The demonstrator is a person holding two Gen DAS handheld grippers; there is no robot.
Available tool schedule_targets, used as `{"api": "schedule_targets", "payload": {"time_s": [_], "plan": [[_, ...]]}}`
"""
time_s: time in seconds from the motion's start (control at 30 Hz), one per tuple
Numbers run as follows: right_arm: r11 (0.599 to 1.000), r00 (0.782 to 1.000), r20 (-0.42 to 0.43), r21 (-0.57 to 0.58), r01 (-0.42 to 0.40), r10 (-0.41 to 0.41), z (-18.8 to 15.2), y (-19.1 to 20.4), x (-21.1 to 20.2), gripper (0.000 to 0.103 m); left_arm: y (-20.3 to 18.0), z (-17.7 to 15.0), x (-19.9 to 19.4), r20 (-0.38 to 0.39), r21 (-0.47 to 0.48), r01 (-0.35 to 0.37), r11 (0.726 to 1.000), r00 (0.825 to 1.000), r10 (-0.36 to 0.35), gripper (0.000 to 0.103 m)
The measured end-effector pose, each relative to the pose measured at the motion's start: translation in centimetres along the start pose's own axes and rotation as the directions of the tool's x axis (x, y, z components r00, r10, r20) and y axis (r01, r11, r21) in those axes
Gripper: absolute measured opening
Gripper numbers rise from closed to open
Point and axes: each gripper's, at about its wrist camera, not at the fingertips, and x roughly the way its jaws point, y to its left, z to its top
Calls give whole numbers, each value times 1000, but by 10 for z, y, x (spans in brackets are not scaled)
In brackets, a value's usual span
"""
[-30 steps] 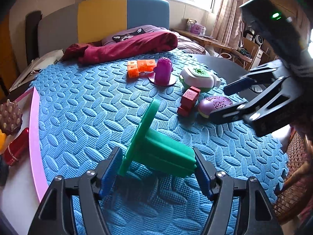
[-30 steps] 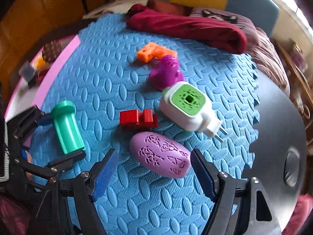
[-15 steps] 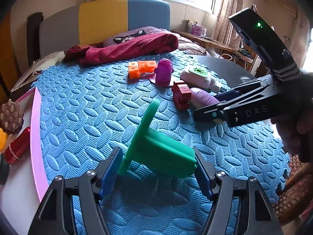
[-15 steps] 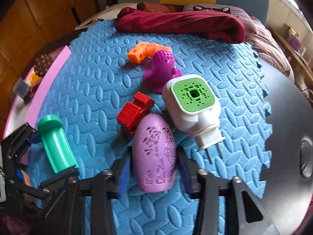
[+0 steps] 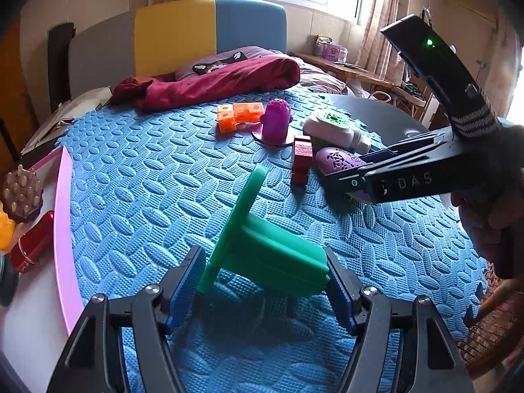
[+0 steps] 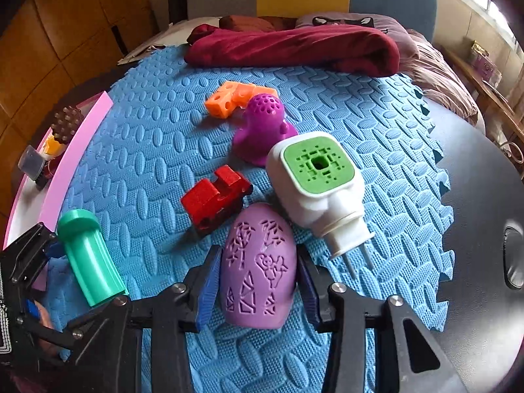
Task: Organize rigid objects
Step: 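Lift the green spool toy with the left gripper while the right gripper grasps the purple egg, then carry the green spool toy into the tray and open the left gripper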
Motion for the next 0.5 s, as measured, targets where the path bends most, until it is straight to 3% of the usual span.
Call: {"api": "schedule_targets", "payload": {"time_s": [0.23, 0.5], "plan": [[999, 1000, 22, -34, 19, -19, -4, 2, 1, 44, 1, 4, -16, 6, -23, -25, 999, 1000, 25, 63], [998, 999, 41, -60, 34, -32, -6, 4, -2, 44, 32, 11, -72, 64, -147, 29, 989, 998, -20, 62]]}}
